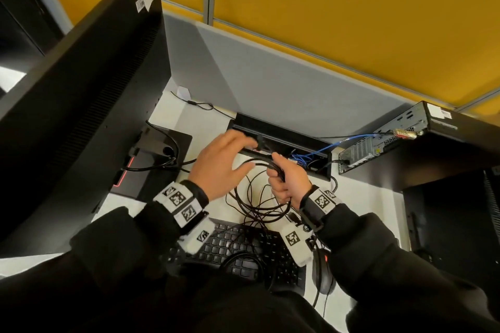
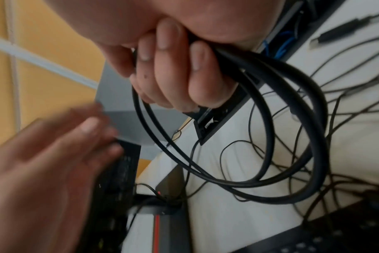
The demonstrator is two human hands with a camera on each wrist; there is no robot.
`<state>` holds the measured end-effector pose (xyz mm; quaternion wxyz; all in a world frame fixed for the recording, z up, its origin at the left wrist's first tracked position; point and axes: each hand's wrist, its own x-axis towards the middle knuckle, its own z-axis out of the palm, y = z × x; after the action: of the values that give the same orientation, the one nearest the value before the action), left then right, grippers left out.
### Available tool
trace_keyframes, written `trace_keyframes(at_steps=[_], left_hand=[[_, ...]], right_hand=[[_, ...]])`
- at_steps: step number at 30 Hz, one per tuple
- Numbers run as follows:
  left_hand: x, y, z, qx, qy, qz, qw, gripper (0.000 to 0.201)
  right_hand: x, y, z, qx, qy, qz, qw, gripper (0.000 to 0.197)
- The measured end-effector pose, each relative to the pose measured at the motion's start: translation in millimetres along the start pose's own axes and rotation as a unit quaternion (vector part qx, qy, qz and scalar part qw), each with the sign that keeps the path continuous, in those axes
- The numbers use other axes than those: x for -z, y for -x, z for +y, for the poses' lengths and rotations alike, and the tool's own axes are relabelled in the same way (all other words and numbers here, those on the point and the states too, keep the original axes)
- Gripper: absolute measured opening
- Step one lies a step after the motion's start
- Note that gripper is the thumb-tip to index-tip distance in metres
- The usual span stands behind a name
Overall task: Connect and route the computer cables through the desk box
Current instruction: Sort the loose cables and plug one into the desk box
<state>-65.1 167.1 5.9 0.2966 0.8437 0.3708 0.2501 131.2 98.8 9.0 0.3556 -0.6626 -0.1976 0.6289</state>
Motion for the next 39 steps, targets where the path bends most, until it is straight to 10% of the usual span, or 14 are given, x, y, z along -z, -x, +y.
trace_keyframes(at_steps=[4, 9, 15, 19, 23, 27, 32, 36, 39], left_hand=[[7, -34, 6, -0.100, -0.086, -0.141, 0.981, 0.068], [22, -62, 13, -0.076, -0.061, -0.284, 0.954, 0.018], [46, -73, 27, -0.080, 0.013, -0.127, 0.989, 0.017], [45, -61, 3, 0.057, 0.089, -0.003, 0.994, 0.015], [19, -36, -19, 0.170, 0.130, -0.130, 0.968, 0.010], [-3, -30, -15, 0.111, 0.104, -0.223, 0.963, 0.055], [-12, -55, 9, 0.092, 0.184, -0.330, 0.921, 0.034], [-11, -72, 8, 0.182, 0.280, -0.249, 0.909, 0.054], [-5, -78, -1, 0.207, 0.351, -0.167, 0.898, 0.033]], right_hand=[[-14, 0, 4, 0.017, 0.123, -0.032, 0.992, 0.042], [-10, 4, 3, 0.085, 0.208, -0.027, 0.974, 0.030], [18, -5, -9, 0.104, 0.131, -0.035, 0.985, 0.033], [36, -12, -17, 0.127, 0.089, -0.042, 0.987, 0.021], [41, -21, -16, 0.107, 0.105, -0.014, 0.989, 0.009], [39, -23, -18, 0.123, 0.210, -0.019, 0.970, 0.015], [37, -20, -25, 0.196, 0.300, -0.060, 0.932, 0.013], [38, -20, -15, 0.169, 0.226, -0.066, 0.957, 0.013], [39, -21, -10, 0.161, 0.098, -0.058, 0.980, 0.019]])
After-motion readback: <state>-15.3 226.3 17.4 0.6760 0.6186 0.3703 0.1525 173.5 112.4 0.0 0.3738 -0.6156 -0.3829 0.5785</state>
